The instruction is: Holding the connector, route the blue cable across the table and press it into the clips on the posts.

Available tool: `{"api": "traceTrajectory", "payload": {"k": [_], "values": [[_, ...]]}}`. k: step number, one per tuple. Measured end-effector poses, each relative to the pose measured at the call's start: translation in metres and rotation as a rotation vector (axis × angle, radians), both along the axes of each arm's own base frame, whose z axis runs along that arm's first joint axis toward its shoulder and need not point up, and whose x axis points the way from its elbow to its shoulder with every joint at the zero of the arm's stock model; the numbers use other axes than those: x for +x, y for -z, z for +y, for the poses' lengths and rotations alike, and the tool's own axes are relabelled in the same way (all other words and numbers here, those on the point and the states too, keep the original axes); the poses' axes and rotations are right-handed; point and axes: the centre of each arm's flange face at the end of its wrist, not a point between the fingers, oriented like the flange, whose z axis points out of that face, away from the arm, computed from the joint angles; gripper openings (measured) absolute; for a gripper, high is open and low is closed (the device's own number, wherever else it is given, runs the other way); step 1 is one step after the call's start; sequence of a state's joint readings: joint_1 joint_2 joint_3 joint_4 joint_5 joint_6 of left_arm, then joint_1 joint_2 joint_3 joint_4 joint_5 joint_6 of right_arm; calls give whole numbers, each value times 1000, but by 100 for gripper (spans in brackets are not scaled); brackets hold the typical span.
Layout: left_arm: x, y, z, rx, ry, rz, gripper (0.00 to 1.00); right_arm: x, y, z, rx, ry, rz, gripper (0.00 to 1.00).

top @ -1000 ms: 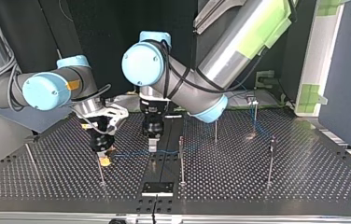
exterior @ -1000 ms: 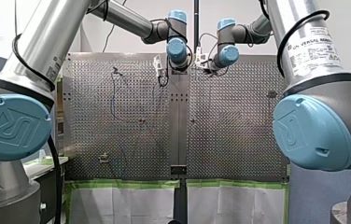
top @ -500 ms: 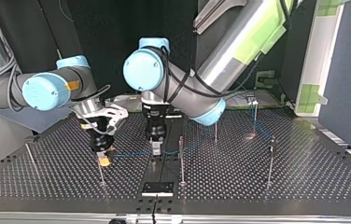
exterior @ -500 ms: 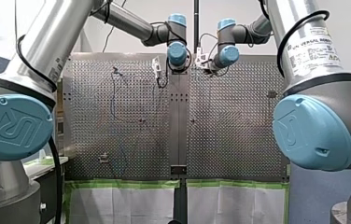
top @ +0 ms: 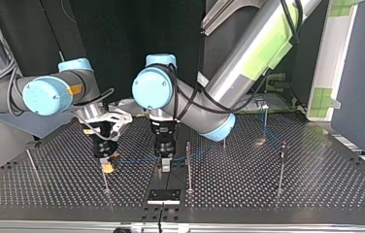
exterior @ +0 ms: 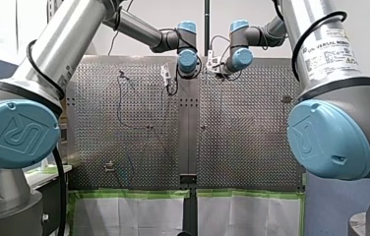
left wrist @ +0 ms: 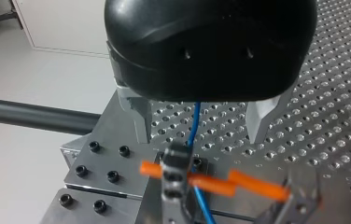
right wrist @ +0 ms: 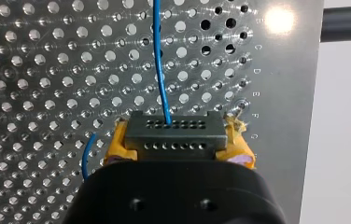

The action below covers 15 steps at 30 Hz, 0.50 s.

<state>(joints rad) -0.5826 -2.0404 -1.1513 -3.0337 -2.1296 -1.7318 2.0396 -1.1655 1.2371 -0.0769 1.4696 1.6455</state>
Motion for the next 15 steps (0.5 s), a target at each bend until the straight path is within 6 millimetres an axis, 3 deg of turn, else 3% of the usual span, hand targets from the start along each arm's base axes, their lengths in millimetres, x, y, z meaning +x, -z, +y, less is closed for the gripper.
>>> {"api": "traceTrajectory", "payload": {"k": [8,15], "values": [[14,20,-7,25,8,39,100,0,1,-1,1,0,0,0],[20,20,-7,14,-5,42,100,0,0,0,0,0,0,0]]}}
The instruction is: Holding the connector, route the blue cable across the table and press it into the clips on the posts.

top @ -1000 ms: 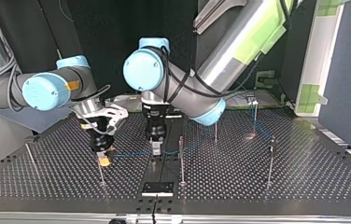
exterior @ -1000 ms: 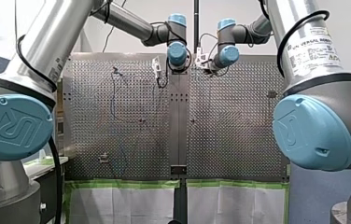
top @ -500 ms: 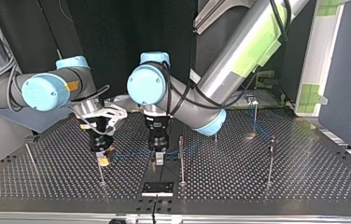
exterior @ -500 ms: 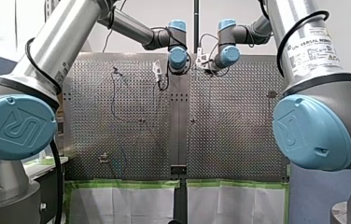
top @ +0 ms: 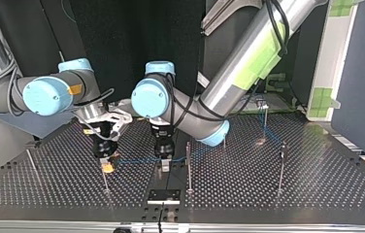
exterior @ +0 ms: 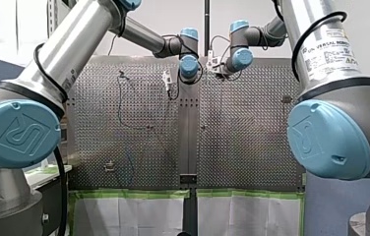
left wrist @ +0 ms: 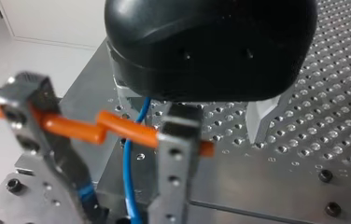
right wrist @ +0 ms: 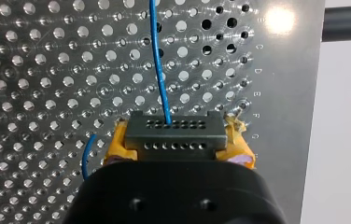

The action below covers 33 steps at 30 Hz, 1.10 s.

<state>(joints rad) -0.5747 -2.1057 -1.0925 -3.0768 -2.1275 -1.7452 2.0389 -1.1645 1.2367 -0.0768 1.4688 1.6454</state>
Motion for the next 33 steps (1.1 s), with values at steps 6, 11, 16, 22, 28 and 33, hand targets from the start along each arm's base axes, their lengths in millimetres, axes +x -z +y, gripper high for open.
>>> {"api": "traceTrajectory", "payload": {"k": [6,11,16,22,28,33], "values": [[-2,0,-1,1,-3,9,67,0,0,0,0,-2,-1,0],[-8,2,-1,19,-20,32,0,3,0,3,0,-10,-1,0],[-13,3,-3,26,-26,44,0,5,-1,4,-1,-14,-1,0],[-15,4,-3,27,-32,48,0,5,0,5,1,-15,-2,0],[-17,6,-4,24,-32,59,0,6,0,5,2,-15,-2,0],[-30,17,-2,38,-55,101,0,8,5,8,11,-21,2,0]]}}
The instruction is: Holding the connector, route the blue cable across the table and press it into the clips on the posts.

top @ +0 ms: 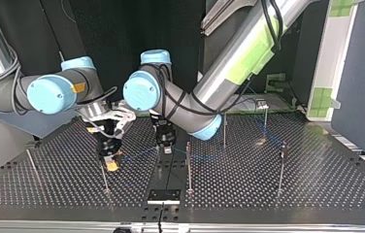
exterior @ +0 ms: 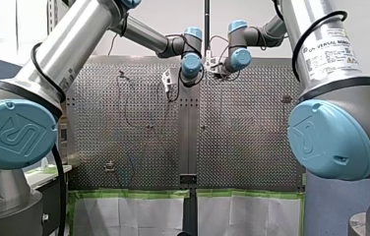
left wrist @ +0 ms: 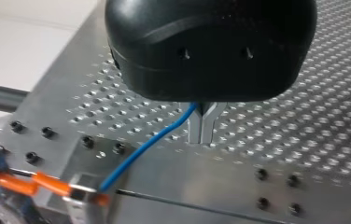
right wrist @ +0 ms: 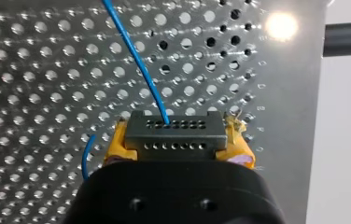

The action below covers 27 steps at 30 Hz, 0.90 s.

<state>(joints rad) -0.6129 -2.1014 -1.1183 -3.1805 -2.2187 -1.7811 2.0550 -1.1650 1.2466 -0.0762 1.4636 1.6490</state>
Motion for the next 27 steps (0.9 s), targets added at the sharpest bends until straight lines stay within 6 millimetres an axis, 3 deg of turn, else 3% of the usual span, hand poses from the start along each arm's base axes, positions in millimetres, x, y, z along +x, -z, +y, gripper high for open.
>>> {"api": "traceTrajectory", "payload": {"k": [7,13,19,27], "values": [[-18,-3,8,-17,-27,-17,0,3,17,8,26,-9,17,0],[-24,11,7,-23,7,-26,0,0,41,16,67,-7,40,0],[-24,37,6,-25,59,-20,0,-9,68,21,113,6,65,0],[-22,93,7,-11,115,15,0,-20,101,29,161,19,83,0]]}}
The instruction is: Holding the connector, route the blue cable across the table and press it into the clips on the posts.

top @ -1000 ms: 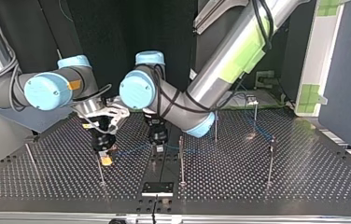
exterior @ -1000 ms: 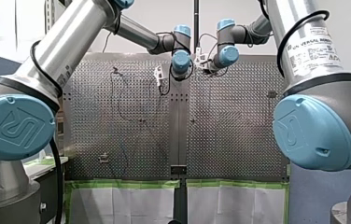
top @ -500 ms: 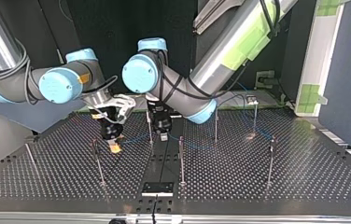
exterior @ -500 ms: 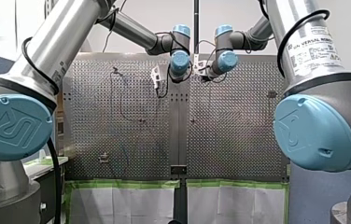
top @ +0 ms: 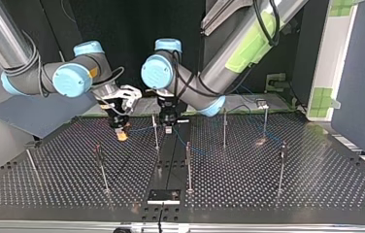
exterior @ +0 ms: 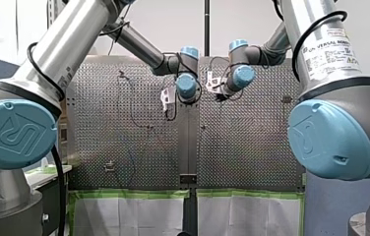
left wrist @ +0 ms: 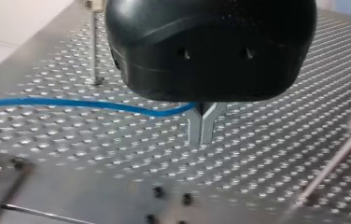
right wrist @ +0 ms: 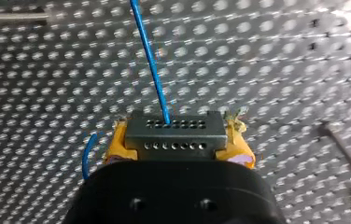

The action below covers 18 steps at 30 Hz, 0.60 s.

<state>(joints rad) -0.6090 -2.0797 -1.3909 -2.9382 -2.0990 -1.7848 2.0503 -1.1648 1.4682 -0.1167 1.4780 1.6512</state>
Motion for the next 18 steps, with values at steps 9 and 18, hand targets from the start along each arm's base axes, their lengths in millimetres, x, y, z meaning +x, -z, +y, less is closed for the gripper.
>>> {"api": "traceTrajectory", "payload": {"k": [9,18], "values": [[-11,40,5,-5,35,7,0,-6,21,7,22,5,11,0],[-26,78,13,-7,52,16,0,-11,35,10,17,26,25,0]]}}
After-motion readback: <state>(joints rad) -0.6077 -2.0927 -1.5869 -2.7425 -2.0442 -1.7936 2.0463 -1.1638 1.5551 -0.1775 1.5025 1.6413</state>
